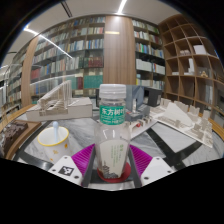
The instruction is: Pour water
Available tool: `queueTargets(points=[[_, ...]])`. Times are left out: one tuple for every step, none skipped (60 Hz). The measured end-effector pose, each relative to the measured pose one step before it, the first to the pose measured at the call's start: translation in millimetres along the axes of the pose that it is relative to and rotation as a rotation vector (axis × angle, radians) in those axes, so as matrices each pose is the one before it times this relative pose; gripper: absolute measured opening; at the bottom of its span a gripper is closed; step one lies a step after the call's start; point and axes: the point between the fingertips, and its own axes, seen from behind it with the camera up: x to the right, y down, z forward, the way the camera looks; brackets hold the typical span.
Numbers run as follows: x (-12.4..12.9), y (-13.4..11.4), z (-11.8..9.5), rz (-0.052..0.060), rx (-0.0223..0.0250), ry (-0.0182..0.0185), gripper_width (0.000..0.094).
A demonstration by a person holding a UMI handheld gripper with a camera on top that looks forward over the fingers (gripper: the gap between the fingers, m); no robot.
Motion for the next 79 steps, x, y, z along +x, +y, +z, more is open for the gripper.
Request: queueTargets(points=[[0.24, -0.34, -1.64, 0.0082, -0.00957, 0.00339, 0.0645], [-0.59, -1.35, -2.41, 0.0067, -0.00441, 0.00069, 0.0720], [-0.13, -1.99, -2.90, 0.0046, -0.00099, 0.00186, 0.0772], [1.34, -1.05, -3.85, 0.0014, -0.00085, 0.00181, 0.0849], [-0.06, -1.81, -3.72, -0.0001, -0.00126, 0.00269, 0.0877], [-0.12, -1.06, -4.85, -0.0006, -0.00460, 0.00324, 0.0859], [0.84, -1.81, -5.26, -0.0033, -0.00129, 0.00614, 0.0844], [0.93, -2.66, -6.21, -0.0026, 0.00135, 0.00726, 0.0841], [-0.53, -3.98, -6.78, -0.0029, 0.00066, 0.00678, 0.0846], [0.30, -2.25, -7.67, -0.0046, 0.00129, 0.00563, 0.0855], [0.37, -2.41, -8.23, -0.0040, 0.00168, 0.00582, 0.0861], [-0.04, -2.14, -8.53, -0.0029, 0.00125, 0.00537, 0.0866], [-0.54, -1.88, -8.93, -0.0015, -0.00052, 0.00299, 0.0868], [-0.89, -1.12, -9.48, -0.0002, -0.00277, 0.00097, 0.0865], [-0.58, -0.92, -10.02, 0.0016, -0.00345, 0.00117, 0.0863], [-0.44, -0.70, -10.39, 0.0038, -0.00320, 0.00197, 0.0862], [-1.87, -0.70, -11.42, 0.0051, -0.00434, 0.00136, 0.0863], [-1.54, 0.20, -11.29, 0.0046, -0.00682, -0.00118, 0.0861], [-1.93, 0.99, -11.38, 0.0034, -0.00876, -0.00291, 0.0859], [-1.83, 1.44, -11.67, 0.0018, -0.00887, -0.00353, 0.0855], [-1.12, 0.96, -11.78, 0.0023, -0.00661, 0.00000, 0.0853], [-0.52, 1.14, -12.18, 0.0037, -0.00481, 0.00350, 0.0852], [-1.59, 2.07, -11.18, 0.0036, -0.00494, 0.00277, 0.0853], [-1.49, 1.82, -12.17, 0.0016, -0.00632, -0.00041, 0.0853], [-1.35, 1.78, -12.41, 0.0003, -0.00601, -0.00092, 0.0855], [-1.07, 1.56, -12.53, 0.0000, -0.00382, 0.00021, 0.0860], [-0.84, 1.57, -12.45, 0.0015, -0.00210, 0.00182, 0.0859], [-0.20, 1.64, -12.49, 0.0035, -0.00185, 0.00499, 0.0859], [0.00, 1.94, -11.96, 0.0024, -0.00305, 0.00618, 0.0859], [2.71, 1.50, -11.34, -0.0001, -0.00433, 0.00361, 0.0859], [-0.79, 2.14, -11.71, -0.0024, -0.00363, 0.00494, 0.0857], [-2.93, 2.79, -11.67, -0.0040, -0.00323, 0.00453, 0.0856], [-1.09, 2.43, -11.50, -0.0032, -0.00435, 0.00162, 0.0857], [-0.96, 2.09, -11.30, -0.0038, -0.00264, 0.00116, 0.0861], [-0.41, 1.17, -10.82, -0.0044, -0.00018, 0.00221, 0.0862], [-0.19, 1.11, -10.56, -0.0044, 0.00113, 0.00243, 0.0859], [-0.28, 0.73, -10.29, -0.0019, 0.00232, 0.00215, 0.0855], [0.83, -0.07, -9.12, -0.0003, 0.00126, -0.00069, 0.0854], [-1.47, 0.74, -9.60, -0.0015, 0.00253, -0.00306, 0.0855], [-2.86, 1.04, -10.07, -0.0044, 0.00249, -0.00578, 0.0856], [-1.57, 1.04, -9.14, -0.0050, 0.00211, -0.00451, 0.0859], [-1.25, 0.77, -8.77, -0.0028, 0.00244, -0.00309, 0.0857], [-0.98, 1.28, -8.66, 0.0003, 0.00128, -0.00229, 0.0855], [-0.03, 0.24, -8.29, 0.0011, -0.00064, -0.00030, 0.0856], [0.22, 1.15, -8.25, 0.0006, 0.00065, 0.00074, 0.0856], [0.32, 0.76, -8.25, 0.0000, 0.00295, 0.00157, 0.0857], [0.23, 0.50, -7.82, -0.0005, 0.00400, 0.00122, 0.0856], [-0.03, 0.30, -7.17, -0.0018, 0.00335, -0.00003, 0.0856], [-0.28, 0.62, -7.20, -0.0031, 0.00195, -0.00080, 0.0857], [-0.22, 0.57, -6.92, -0.0039, 0.00271, -0.00086, 0.0857], [-0.31, 0.30, -5.64, -0.0030, 0.00279, 0.00043, 0.0857], [0.19, 0.77, -6.25, -0.0012, 0.00196, 0.00124, 0.0855], [-0.09, 0.88, -5.48, 0.0002, 0.00083, 0.00033, 0.0856], [-0.20, 0.72, -5.21, 0.0005, 0.00037, -0.00082, 0.0854], [-0.12, 0.94, -4.85, 0.0002, 0.00085, -0.00077, 0.0854], [-0.32, 0.94, -4.44, -0.0010, 0.00098, -0.00079, 0.0853], [-0.35, 0.76, -3.53, -0.0022, 0.00118, -0.00201, 0.0853], [-0.77, 0.80, -3.80, -0.0025, 0.00000, -0.00277, 0.0853], [-0.78, 0.80, -3.18, -0.0022, -0.00043, -0.00283, 0.0854], [-0.30, 0.86, -3.08, -0.0015, -0.00082, -0.00123, 0.0854], [-0.01, 0.93, -3.28, -0.0007, -0.00091, 0.00046, 0.0854], [0.25, 0.59, -2.85, -0.0001, -0.00010, 0.00114, 0.0855], [-0.05, 0.70, -2.71, 0.0002, -0.00001, 0.00062, 0.0854], [-0.28, 0.73, -2.46, 0.0002, 0.00033, -0.00012, 0.0854], [-0.47, 0.46, -2.37, -0.0009, 0.00127, -0.00047, 0.0854], [-0.28, 0.13, -2.41, -0.0026, 0.00191, -0.00072, 0.0854], [-0.33, -0.17, -1.80, -0.0044, 0.00253, -0.00057, 0.0855], [-0.40, 0.21, -1.94, -0.0044, 0.00114, -0.00041, 0.0856], [-0.38, -0.23, -1.82, -0.0010, 0.00134, -0.00167, 0.0856], [-0.97, -0.54, -1.06, 0.0022, 0.00209, -0.00391, 0.0855], [-0.82, 0.23, -1.24, 0.0021, 0.00012, -0.00433, 0.0854], [-0.89, 0.80, -0.83, 0.0008, -0.00186, -0.00427, 0.0854], [-1.13, 0.89, -0.58, -0.0006, -0.00321, -0.00469, 0.0854], [-1.12, 0.63, -0.41, -0.0022, -0.00160, -0.00434, 0.0854], [-0.56, -0.17, -0.03, -0.0026, 0.00178, -0.00200, 0.0853], [-0.06, -0.59, -0.16, -0.0006, 0.00455, 0.00122, 0.0855], [0.23, -0.48, 1.53, 0.0011, 0.00565, 0.00254, 0.0855], [0.35, -1.00, -0.10, 0.0000, 0.00553, 0.00280, 0.0856], [0.25, -0.97, 0.23, -0.0018, 0.00569, 0.00236, 0.0856]])
